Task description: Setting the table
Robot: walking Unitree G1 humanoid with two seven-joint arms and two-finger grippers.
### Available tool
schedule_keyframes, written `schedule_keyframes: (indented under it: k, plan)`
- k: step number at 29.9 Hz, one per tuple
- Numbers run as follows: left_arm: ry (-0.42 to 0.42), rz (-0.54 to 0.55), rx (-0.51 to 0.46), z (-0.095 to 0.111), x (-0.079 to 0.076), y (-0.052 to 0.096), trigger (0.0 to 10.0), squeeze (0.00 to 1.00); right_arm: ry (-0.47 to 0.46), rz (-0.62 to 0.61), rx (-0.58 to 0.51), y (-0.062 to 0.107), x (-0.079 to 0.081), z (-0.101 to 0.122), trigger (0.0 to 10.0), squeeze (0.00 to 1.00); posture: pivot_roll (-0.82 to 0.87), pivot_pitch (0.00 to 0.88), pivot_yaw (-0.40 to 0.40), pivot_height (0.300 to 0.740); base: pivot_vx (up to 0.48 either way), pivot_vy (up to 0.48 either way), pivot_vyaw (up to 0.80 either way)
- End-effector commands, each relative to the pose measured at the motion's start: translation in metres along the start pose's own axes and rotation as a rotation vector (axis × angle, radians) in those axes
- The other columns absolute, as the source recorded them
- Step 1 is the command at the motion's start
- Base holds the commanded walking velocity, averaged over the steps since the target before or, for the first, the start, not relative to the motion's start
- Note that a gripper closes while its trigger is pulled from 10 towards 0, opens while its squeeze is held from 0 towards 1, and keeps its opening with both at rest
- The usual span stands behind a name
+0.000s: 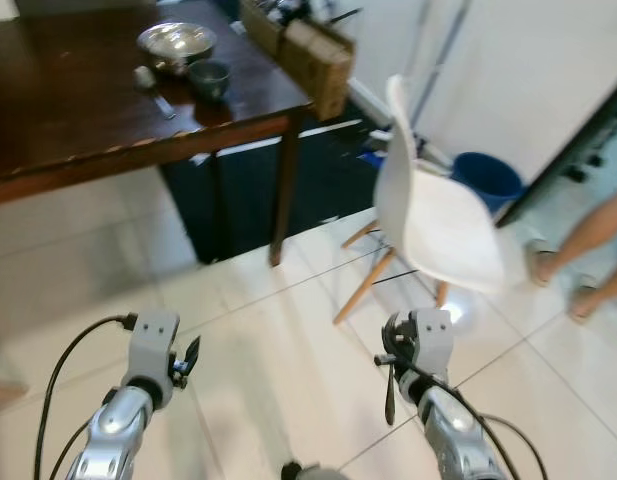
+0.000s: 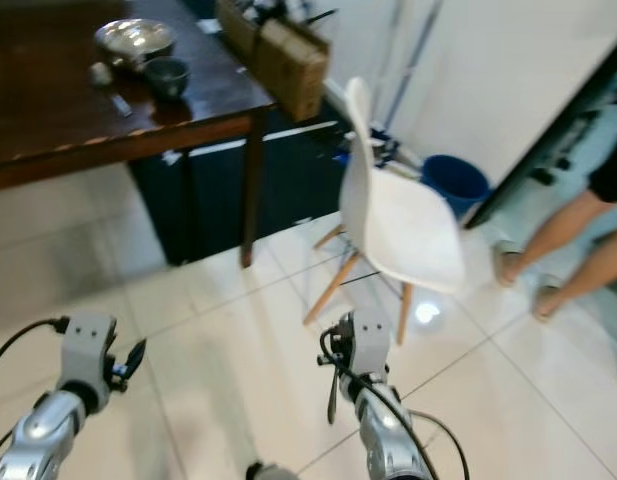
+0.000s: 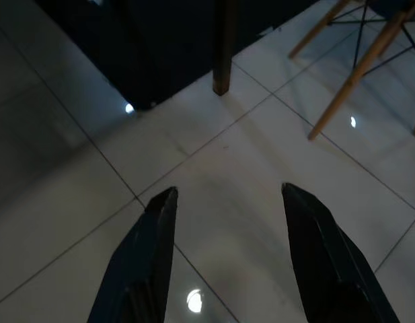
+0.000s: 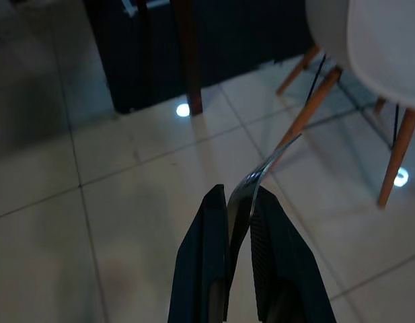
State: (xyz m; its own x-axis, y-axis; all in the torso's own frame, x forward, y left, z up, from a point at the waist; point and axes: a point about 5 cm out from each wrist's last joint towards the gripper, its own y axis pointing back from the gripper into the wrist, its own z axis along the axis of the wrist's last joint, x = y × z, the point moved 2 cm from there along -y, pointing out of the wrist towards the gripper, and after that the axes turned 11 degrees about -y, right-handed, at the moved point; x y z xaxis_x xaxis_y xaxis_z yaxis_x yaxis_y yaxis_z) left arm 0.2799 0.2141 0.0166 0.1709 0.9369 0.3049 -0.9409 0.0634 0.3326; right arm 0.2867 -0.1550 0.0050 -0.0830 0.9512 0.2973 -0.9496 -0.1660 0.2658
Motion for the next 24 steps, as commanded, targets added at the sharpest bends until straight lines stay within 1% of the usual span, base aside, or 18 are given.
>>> schedule_keyframes:
  k: [1,5,9,16,24]
  plan:
    - [-0.016,0.012,0.018,-0.004,0.000,0.000,10.0,0.00,-0.016,0.026,-0.027,-0.001,0.004,0.006,10.0,0.00,-0.09,0.078,-0.014,0.740,0.480,0.000,0.00]
    - [-0.017,0.017,0.021,-0.005,0.001,0.000,10.0,0.00,-0.034,0.043,-0.050,-0.002,0.007,0.010,10.0,0.00,-0.09,0.077,-0.013,0.740,0.480,0.000,0.00]
    - [-0.018,0.015,0.022,-0.005,0.001,-0.001,10.0,0.00,-0.028,0.047,-0.048,-0.002,0.008,0.010,10.0,0.00,-0.09,0.076,-0.008,0.740,0.480,0.000,0.00]
    - [-0.024,0.016,0.021,-0.005,0.002,-0.001,10.0,0.00,-0.015,0.054,-0.033,-0.002,0.011,0.007,10.0,0.00,-0.09,0.076,-0.005,0.740,0.480,0.000,0.70]
    - [-0.026,0.015,0.019,-0.004,0.001,-0.002,10.0,0.00,0.025,0.116,-0.037,-0.002,0.020,0.010,10.0,0.00,-0.09,0.077,-0.005,0.740,0.458,0.000,0.79]
